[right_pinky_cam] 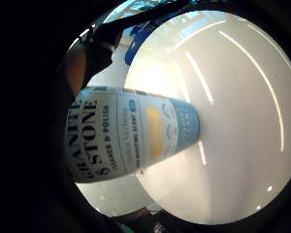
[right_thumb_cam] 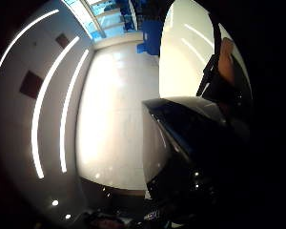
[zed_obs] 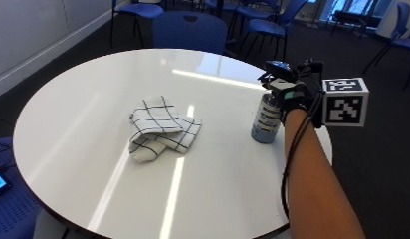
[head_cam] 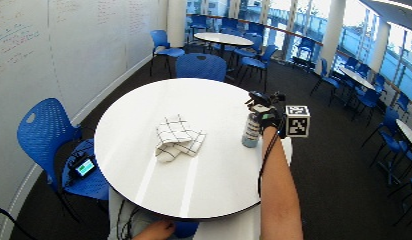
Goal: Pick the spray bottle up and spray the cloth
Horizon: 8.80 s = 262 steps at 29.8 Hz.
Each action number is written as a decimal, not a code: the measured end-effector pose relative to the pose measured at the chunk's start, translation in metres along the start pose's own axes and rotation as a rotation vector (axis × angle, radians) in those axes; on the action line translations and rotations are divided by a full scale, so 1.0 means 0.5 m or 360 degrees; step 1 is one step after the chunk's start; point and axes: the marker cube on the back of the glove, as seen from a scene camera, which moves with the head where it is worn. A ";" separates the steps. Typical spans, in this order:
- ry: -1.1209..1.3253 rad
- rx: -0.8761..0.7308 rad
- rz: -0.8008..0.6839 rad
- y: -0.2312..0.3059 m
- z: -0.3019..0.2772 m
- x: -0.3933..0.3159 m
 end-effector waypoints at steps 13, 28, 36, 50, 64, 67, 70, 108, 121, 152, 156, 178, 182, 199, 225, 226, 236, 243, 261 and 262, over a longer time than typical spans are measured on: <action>0.0091 0.0113 -0.0214 -0.016 0.028 -0.029; 0.0094 0.0251 -0.0412 -0.025 0.010 -0.111; 0.0066 0.0288 -0.0445 -0.023 0.007 -0.116; 0.0072 0.0283 -0.0399 -0.016 0.019 -0.080; 0.0175 0.0268 -0.0391 -0.013 0.030 -0.025; 0.0285 0.0226 -0.0451 -0.005 0.034 -0.035; 0.0386 0.0130 -0.0517 0.006 0.040 -0.059; 0.1967 -0.0452 -0.0450 0.123 0.190 -0.294; 0.2474 -0.0621 -0.0475 0.169 0.269 -0.259; 0.2620 -0.0678 -0.0307 0.168 0.278 -0.183; 0.2613 -0.0698 -0.0265 0.173 0.274 -0.179; 0.1597 -0.0819 -0.0610 0.242 0.318 -0.262; 0.1325 -0.0830 -0.0639 0.268 0.329 -0.290; 0.0232 -0.0766 -0.0791 0.374 0.437 -0.322; 0.0002 -0.0542 -0.0755 0.365 0.519 -0.183; -0.0001 -0.0537 -0.0750 0.362 0.520 -0.180; -0.0097 -0.0502 -0.0742 0.344 0.518 -0.191; -0.0077 -0.0500 -0.0810 0.354 0.540 -0.227; -0.0029 -0.0472 -0.0931 0.371 0.525 -0.320; -0.0020 -0.0480 -0.0935 0.375 0.525 -0.328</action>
